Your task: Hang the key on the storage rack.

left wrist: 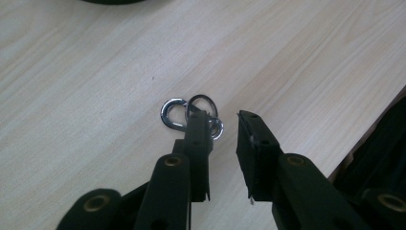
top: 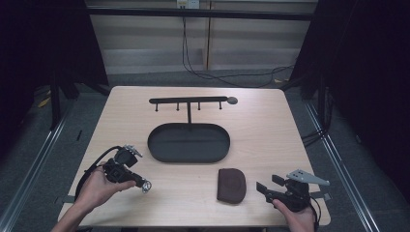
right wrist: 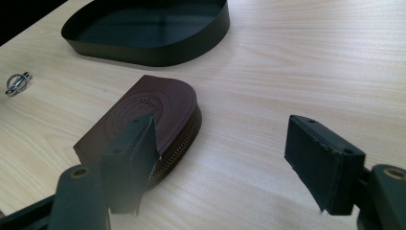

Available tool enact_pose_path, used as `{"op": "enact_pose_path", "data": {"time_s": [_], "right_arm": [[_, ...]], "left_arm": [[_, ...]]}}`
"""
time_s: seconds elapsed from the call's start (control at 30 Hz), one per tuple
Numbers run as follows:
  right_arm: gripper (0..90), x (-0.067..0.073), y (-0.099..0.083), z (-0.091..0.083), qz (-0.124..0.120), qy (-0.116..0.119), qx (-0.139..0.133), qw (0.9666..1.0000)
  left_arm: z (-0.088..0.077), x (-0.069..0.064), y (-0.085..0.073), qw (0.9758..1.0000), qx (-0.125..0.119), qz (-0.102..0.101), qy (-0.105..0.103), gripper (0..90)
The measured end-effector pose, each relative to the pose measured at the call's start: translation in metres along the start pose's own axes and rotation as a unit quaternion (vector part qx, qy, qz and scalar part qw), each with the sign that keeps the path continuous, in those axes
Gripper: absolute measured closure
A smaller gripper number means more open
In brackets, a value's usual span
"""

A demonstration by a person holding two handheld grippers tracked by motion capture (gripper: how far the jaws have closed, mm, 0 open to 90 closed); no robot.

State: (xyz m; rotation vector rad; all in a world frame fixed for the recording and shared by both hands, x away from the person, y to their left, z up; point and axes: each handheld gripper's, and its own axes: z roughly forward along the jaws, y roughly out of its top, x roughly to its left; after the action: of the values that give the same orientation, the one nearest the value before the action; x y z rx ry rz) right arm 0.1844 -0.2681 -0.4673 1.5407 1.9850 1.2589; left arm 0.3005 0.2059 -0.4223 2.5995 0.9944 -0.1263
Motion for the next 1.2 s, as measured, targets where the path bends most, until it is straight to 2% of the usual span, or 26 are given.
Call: {"op": "enact_pose_path", "data": {"time_s": [0.07,0.17,0.3,0.37,0.53,0.83,1.07,1.2], "right_arm": [[26.4,0.000,0.000,0.001,0.001,0.001,0.001,1.0000],[26.3,0.000,0.000,0.001,0.002,0.002,0.003,1.0000],[26.2,0.000,0.000,0.001,0.002,0.001,0.004,1.0000],[26.2,0.000,0.000,0.001,0.001,0.002,0.006,1.0000],[26.2,0.000,0.000,0.002,0.001,0.004,0.009,1.0000],[25.9,0.000,0.000,0.002,0.002,0.007,0.010,0.9999],[25.6,0.000,0.000,0.003,0.002,0.011,0.013,0.9999],[25.5,0.000,0.000,0.003,0.003,0.011,0.014,0.9998]], "left_arm": [[0.004,0.003,0.005,0.9998,0.018,0.003,0.002,74.6],[0.006,0.004,0.009,0.9997,0.026,0.001,0.001,74.7],[0.010,0.011,0.017,0.9987,0.046,-0.009,-0.017,71.3],[0.010,0.012,0.018,0.9987,0.047,-0.013,-0.015,71.8],[0.021,0.016,0.022,0.9970,0.074,-0.013,-0.014,71.8],[0.032,0.022,0.024,0.9958,0.086,-0.024,-0.016,69.2],[0.043,0.017,0.026,0.9940,0.107,-0.020,-0.010,71.5],[0.044,0.016,0.027,0.9941,0.107,-0.021,-0.004,71.5]]}}
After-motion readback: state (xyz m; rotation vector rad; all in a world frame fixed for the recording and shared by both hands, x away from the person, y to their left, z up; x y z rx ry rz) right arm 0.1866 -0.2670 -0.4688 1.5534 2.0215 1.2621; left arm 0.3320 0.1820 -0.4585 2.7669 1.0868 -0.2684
